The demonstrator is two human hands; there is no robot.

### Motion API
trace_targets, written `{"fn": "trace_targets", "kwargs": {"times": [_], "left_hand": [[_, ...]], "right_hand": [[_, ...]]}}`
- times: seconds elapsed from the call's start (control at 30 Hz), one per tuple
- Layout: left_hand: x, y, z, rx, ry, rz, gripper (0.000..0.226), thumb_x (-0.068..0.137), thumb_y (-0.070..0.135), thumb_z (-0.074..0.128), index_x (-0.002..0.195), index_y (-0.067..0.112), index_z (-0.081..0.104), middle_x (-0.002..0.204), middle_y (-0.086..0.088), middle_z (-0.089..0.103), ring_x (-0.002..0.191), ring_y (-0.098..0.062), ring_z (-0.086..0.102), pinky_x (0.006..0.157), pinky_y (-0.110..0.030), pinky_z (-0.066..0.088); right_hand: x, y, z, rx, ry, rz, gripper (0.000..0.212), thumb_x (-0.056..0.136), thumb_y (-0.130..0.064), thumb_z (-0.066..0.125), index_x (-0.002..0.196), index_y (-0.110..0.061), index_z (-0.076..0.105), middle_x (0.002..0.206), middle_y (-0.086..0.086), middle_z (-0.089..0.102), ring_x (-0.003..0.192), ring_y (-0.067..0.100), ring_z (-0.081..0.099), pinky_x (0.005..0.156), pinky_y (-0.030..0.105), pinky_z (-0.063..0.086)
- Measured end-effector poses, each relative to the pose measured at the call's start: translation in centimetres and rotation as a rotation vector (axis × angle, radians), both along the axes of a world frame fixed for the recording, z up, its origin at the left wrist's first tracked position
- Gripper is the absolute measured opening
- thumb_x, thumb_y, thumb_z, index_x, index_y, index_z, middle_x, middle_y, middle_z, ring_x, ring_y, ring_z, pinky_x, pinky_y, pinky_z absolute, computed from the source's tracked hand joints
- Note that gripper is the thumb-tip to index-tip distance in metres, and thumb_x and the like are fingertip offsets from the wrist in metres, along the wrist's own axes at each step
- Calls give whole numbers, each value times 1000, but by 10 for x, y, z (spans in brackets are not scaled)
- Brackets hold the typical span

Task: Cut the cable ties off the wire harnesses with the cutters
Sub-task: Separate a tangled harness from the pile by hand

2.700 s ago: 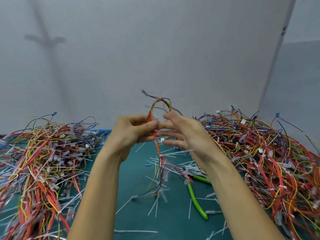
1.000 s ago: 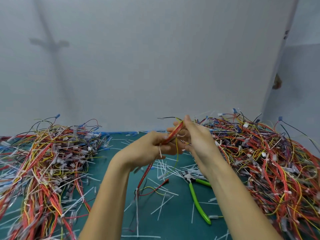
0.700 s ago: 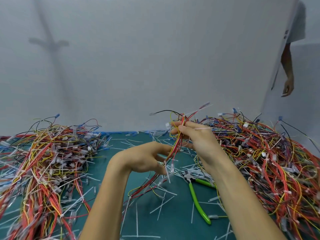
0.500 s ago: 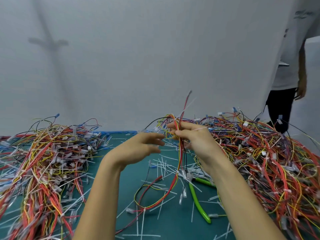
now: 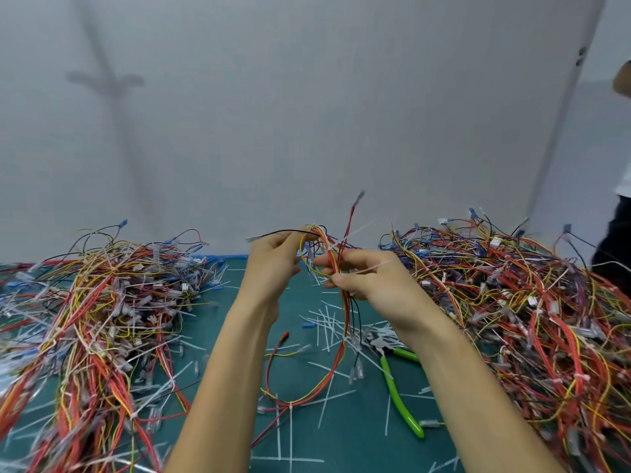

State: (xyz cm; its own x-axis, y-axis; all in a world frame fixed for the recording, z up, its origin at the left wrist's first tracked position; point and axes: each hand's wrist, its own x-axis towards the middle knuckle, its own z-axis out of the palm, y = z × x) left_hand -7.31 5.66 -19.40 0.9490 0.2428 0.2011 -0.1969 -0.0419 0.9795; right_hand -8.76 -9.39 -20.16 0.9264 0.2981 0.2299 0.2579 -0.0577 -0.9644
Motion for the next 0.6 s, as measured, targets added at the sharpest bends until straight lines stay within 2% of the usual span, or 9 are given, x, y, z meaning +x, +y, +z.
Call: {"fn": "trace_targets", "kwargs": {"times": [0.17,0.3,0.37,0.47,0.53,0.6], "left_hand": [[-2,0,3,-193,88,-124,26,93,36,61,79,17,72,72,6,68,67,-8,60,59,-22,48],[-2,4,3,-175,175,-197,28,88,45,64,80,21,75,88,8,76,67,-4,67,61,-23,49],[-3,5,4,-207,186,-243,21,84,40,69,75,24,79,87,6,77,67,-4,69,58,-20,52],[-4,7,6,-302,202,-306,11,75,30,74,79,21,79,84,5,76,67,-6,70,56,-18,54],[-3,5,6,-325,231,-325,8,82,24,71,88,20,74,80,7,73,65,-7,69,55,-19,53],[-2,1,6,-356,260,-333,8,87,25,66,90,18,70,78,5,69,63,-9,67,55,-22,54]], "right_hand": [[0,-2,0,1,-6,8,33,89,11,59,100,-15,75,95,-2,74,94,13,68,76,14,54],[1,-5,0,-28,-6,-12,36,87,11,61,98,-20,77,100,-3,76,100,15,69,85,20,55],[2,-8,0,-39,-8,-22,38,86,11,62,94,-23,77,101,-2,77,101,15,69,88,24,55],[3,-11,0,-67,-22,-17,37,85,12,63,95,-20,78,96,-5,77,90,3,70,81,16,56],[4,-14,0,-126,-42,-16,40,84,11,64,92,-25,79,92,-7,78,86,0,69,80,16,55],[6,-15,-2,-207,-68,-31,43,83,9,66,79,-32,79,83,-9,77,82,1,68,83,22,54]]}}
